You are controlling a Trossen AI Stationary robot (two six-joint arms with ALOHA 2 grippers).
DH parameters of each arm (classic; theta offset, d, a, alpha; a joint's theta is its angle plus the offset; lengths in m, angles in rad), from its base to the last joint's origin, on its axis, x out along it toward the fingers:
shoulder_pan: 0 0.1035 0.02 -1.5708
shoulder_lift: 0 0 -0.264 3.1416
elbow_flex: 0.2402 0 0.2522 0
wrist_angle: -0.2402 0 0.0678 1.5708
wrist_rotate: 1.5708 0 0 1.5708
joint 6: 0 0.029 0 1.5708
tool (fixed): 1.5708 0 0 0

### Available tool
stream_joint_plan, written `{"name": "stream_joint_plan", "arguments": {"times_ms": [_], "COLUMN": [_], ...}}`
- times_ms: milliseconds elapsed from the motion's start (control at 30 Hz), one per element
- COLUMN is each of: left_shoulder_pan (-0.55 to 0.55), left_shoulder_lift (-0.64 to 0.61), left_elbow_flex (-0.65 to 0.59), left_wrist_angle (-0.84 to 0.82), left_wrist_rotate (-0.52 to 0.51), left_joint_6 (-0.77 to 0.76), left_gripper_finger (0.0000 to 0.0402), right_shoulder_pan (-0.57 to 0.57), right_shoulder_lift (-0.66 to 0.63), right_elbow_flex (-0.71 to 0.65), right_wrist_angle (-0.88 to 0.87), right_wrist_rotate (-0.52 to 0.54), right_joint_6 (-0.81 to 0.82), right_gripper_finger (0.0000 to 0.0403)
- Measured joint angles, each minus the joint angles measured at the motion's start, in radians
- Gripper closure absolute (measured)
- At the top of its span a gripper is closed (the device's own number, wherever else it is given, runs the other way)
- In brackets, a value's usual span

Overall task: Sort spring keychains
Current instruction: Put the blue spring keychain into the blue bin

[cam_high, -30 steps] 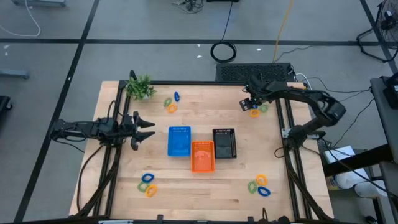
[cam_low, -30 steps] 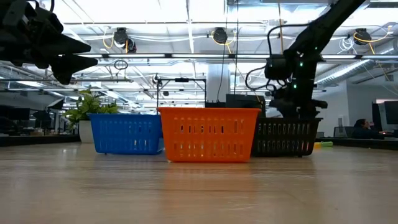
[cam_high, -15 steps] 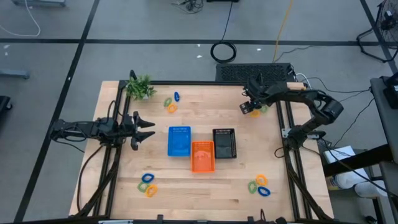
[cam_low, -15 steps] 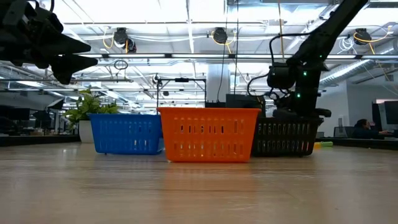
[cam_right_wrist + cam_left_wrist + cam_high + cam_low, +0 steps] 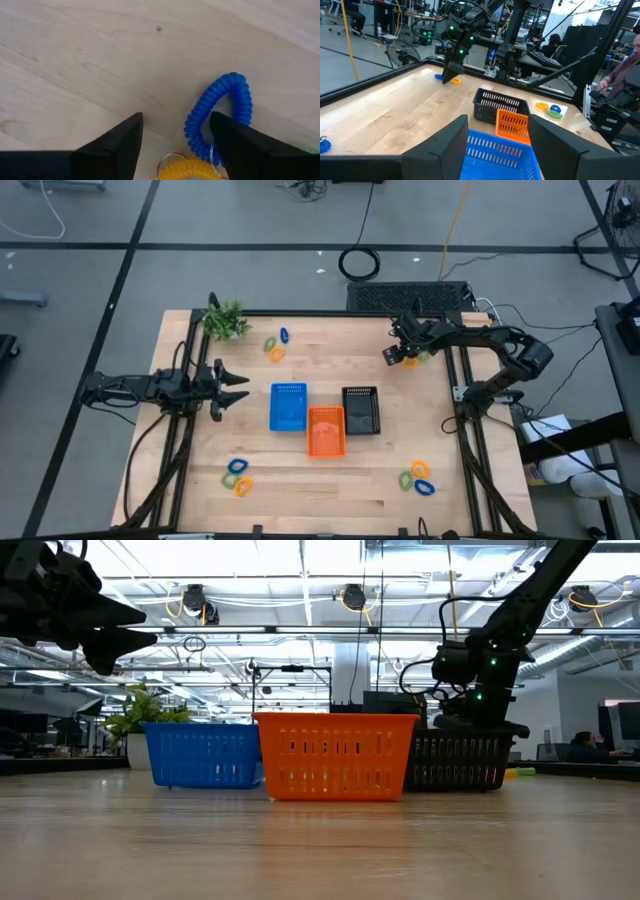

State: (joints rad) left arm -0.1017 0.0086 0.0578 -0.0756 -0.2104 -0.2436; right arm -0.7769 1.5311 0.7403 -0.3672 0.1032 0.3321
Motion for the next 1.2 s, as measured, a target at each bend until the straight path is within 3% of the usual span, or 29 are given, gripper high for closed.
{"name": "stream_joint_plan", "arguments": {"times_ms": [233, 833, 1200], "left_shoulder_pan": [0.0, 0.0, 0.0], "left_shoulder_lift": [0.0, 0.0, 0.0], "left_elbow_flex": [0.0, 0.0, 0.0], "left_wrist_angle": [-0.001, -0.001, -0.001], "left_wrist_rotate": [0.0, 0.0, 0.0], "left_joint_6": [0.0, 0.0, 0.0], "left_gripper_finger": [0.0188, 0.0188, 0.0188], "right_shoulder_pan": [0.0, 0.0, 0.0], "right_shoulder_lift": [0.0, 0.001, -0.067], "right_elbow_flex": [0.0, -0.001, -0.009], "right_wrist_angle": [-0.017, -0.025, -0.051], "right_wrist_rotate": [0.001, 0.002, -0.003], "right_joint_6": [0.0, -0.052, -0.096], "right_gripper_finger": [0.0219, 0.039, 0.0399]}}
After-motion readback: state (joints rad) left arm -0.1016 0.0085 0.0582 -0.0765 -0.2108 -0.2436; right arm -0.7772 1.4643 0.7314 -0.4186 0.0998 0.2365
